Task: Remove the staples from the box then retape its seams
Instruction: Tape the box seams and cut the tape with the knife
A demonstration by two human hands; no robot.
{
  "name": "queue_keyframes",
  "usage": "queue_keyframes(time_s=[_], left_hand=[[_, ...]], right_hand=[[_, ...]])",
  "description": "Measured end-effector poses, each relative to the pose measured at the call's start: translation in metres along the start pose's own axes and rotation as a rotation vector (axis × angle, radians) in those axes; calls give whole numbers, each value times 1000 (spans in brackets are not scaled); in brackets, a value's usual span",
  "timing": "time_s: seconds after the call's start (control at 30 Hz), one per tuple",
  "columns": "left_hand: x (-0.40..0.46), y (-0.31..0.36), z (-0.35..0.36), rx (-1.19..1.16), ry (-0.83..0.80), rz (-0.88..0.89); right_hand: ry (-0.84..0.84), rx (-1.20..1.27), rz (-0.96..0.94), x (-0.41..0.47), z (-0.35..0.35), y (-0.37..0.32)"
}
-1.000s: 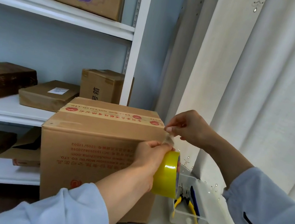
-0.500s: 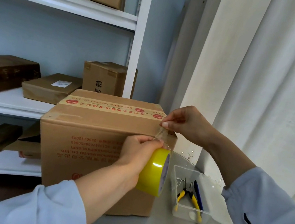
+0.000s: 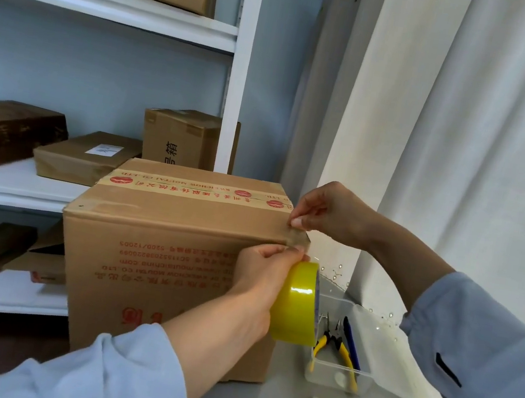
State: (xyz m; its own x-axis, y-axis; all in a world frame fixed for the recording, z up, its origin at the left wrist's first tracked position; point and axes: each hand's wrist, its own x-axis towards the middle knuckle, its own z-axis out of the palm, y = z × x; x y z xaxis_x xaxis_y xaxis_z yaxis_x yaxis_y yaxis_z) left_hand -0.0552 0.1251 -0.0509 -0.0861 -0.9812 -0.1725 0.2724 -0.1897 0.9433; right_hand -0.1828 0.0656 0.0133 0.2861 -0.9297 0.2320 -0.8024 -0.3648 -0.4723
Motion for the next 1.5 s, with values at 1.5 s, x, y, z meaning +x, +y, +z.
queue_keyframes(time_s=[1.5], left_hand=[[1, -6, -5, 106, -25, 46]], right_hand=[[272, 413, 286, -22, 44, 1]])
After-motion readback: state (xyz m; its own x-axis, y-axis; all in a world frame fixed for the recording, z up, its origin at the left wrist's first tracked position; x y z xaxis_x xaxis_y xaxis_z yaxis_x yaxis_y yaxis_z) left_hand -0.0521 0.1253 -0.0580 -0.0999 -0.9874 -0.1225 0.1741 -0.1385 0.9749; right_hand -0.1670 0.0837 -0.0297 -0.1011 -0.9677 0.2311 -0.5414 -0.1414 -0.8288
